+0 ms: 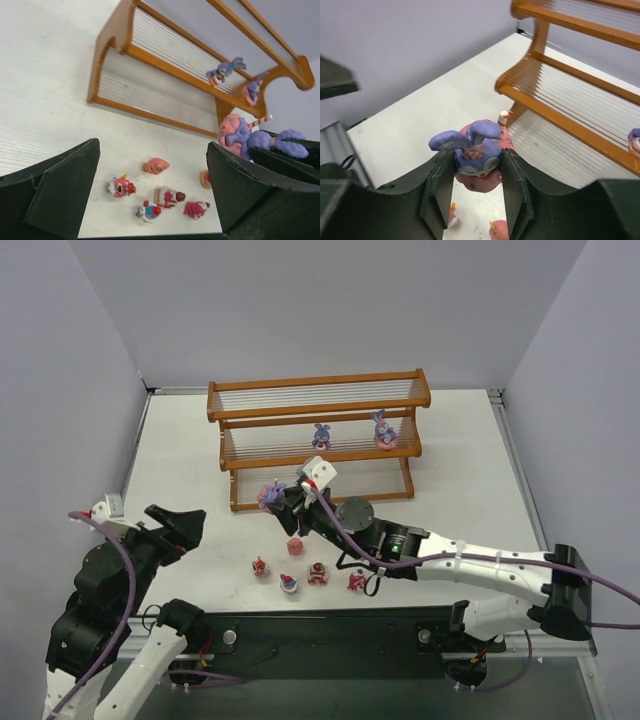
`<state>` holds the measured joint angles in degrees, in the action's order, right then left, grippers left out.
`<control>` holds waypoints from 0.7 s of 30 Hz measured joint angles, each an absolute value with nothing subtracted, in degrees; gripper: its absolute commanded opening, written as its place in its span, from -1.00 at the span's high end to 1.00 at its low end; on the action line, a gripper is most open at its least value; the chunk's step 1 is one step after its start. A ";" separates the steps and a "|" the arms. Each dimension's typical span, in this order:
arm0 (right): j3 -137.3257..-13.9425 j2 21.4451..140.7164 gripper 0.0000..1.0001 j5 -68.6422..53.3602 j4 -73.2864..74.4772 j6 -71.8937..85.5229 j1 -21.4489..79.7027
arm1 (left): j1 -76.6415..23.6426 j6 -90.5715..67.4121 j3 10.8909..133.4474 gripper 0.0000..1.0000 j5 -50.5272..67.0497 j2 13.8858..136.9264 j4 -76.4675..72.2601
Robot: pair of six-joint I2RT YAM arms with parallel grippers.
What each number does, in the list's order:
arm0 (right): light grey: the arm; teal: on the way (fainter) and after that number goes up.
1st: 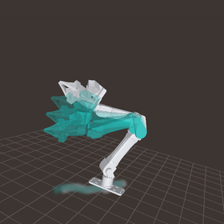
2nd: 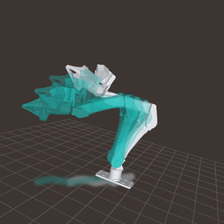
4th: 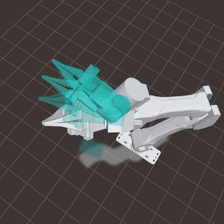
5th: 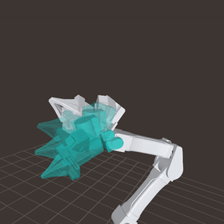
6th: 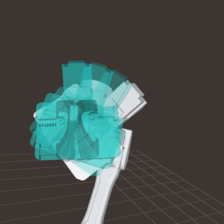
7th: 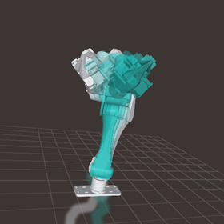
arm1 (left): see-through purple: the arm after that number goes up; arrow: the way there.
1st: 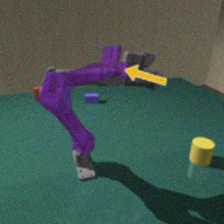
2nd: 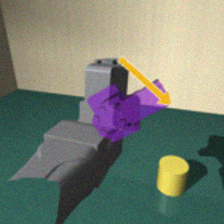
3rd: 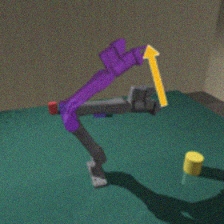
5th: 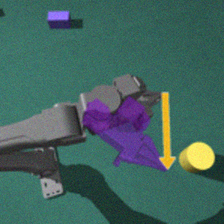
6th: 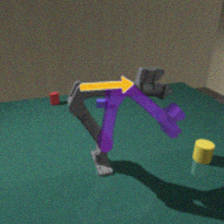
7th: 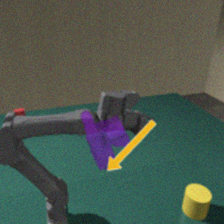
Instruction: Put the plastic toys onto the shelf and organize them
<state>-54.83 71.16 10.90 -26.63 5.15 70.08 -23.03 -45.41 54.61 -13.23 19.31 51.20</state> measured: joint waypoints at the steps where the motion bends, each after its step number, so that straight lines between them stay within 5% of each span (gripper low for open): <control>1: -54.92 73.25 1.00 12.75 -28.51 5.41 69.69 | -23.05 -44.84 54.33 -0.95 -15.42 17.82 51.53; 12: -65.39 99.50 1.00 29.21 -42.13 6.04 66.52 | -23.05 -42.13 46.35 -0.95 -23.46 10.57 52.12; 21: -78.00 107.44 1.00 39.57 -46.22 5.96 65.95 | -23.05 -41.63 46.35 -0.95 -25.15 11.00 52.14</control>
